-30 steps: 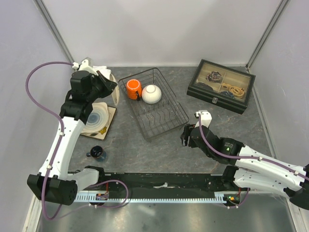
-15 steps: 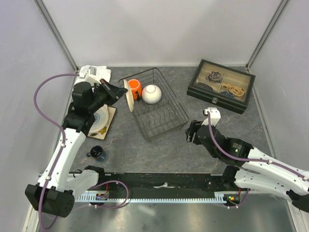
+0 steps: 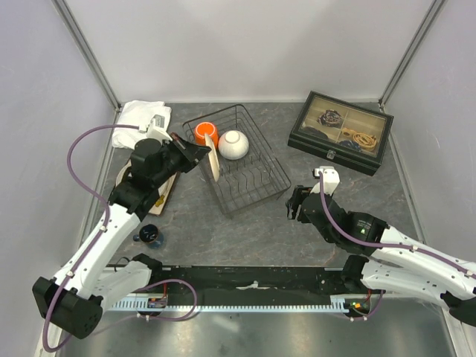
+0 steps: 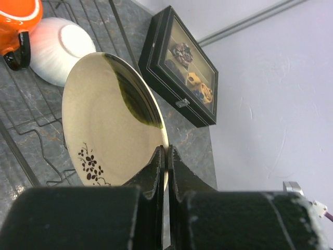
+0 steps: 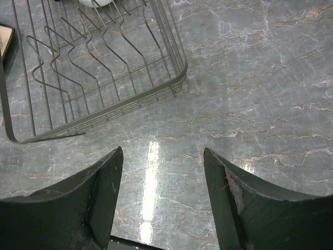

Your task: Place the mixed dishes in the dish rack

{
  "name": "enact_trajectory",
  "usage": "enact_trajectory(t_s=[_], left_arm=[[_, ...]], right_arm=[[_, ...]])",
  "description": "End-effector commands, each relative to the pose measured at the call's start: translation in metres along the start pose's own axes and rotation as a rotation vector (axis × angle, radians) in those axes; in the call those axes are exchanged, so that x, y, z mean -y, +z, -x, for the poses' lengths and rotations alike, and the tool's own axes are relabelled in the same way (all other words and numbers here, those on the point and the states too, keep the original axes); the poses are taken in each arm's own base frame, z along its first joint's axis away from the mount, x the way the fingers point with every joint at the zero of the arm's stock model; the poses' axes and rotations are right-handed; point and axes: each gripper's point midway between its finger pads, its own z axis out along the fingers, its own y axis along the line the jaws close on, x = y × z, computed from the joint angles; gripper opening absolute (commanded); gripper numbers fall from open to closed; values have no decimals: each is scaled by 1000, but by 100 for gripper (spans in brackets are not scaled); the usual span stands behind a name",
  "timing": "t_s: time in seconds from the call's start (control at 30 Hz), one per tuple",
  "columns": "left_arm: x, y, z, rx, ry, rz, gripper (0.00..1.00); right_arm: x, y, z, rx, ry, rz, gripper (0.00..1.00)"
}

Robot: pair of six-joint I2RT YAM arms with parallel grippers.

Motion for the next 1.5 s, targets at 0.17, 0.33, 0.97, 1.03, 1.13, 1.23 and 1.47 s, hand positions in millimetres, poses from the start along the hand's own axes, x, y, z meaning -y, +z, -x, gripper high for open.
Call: enact_trajectory(t_s=[0.17, 0.33, 0.97, 1.03, 1.13, 1.23, 1.47], left_arm=[[-5, 11, 2, 134, -76, 54, 2], [-8, 12, 6, 209, -101, 52, 2], [-16, 29, -7, 218, -146, -9, 2], [-17, 30, -9, 214, -147, -8, 2], [-21, 32, -13, 203, -149, -3, 1], [-26, 34, -17, 195, -154, 6, 1], [-40, 33, -25, 188, -152, 34, 1]], right_arm=[[1, -5, 5, 19, 42, 5, 72], [3, -4, 2, 9, 33, 0, 72], [8, -1, -7, -9, 24, -14, 72], [8, -1, -7, -7, 22, -15, 72], [8, -1, -7, -7, 21, -15, 72], [9, -1, -7, -6, 21, -16, 72], [9, 0, -10, -14, 13, -23, 72]])
